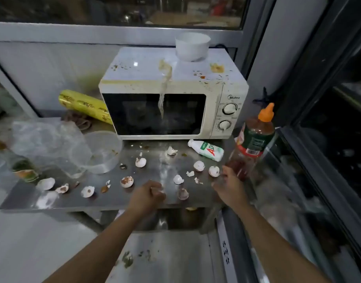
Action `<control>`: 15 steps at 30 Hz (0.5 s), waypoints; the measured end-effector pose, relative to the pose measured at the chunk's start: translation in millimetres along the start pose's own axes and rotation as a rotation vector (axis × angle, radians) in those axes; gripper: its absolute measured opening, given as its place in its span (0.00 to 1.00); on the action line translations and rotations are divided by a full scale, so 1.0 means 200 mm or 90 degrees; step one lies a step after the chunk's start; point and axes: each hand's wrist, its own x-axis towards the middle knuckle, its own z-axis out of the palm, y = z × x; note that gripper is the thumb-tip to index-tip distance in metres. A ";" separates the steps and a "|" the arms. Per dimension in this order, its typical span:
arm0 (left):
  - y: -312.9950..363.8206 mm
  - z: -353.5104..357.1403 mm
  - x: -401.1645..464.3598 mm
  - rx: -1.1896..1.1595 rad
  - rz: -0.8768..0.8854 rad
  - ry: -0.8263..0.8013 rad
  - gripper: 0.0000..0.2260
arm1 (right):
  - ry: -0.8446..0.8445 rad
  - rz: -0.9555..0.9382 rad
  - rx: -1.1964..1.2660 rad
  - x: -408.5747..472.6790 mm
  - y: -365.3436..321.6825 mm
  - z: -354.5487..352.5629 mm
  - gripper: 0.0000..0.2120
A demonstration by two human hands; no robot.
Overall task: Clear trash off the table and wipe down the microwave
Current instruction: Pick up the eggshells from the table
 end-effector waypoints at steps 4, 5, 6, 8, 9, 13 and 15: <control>0.01 0.05 0.14 0.101 0.009 0.018 0.13 | 0.012 -0.015 -0.113 0.13 0.04 0.04 0.28; 0.01 0.07 0.17 0.100 0.013 0.005 0.14 | 0.010 -0.026 -0.128 0.16 0.05 0.05 0.29; 0.01 0.09 0.19 0.097 0.020 -0.005 0.15 | 0.002 -0.036 -0.144 0.19 0.07 0.07 0.31; 0.00 0.11 0.23 0.097 0.047 -0.012 0.17 | -0.014 -0.053 -0.175 0.25 0.08 0.10 0.34; -0.01 0.12 0.25 0.101 0.061 -0.013 0.18 | -0.021 -0.063 -0.198 0.27 0.09 0.12 0.34; 0.01 0.16 0.34 0.148 0.103 -0.015 0.22 | -0.007 -0.094 -0.270 0.35 0.12 0.20 0.33; 0.02 0.20 0.39 0.178 0.125 -0.022 0.24 | 0.007 -0.100 -0.282 0.36 0.14 0.21 0.33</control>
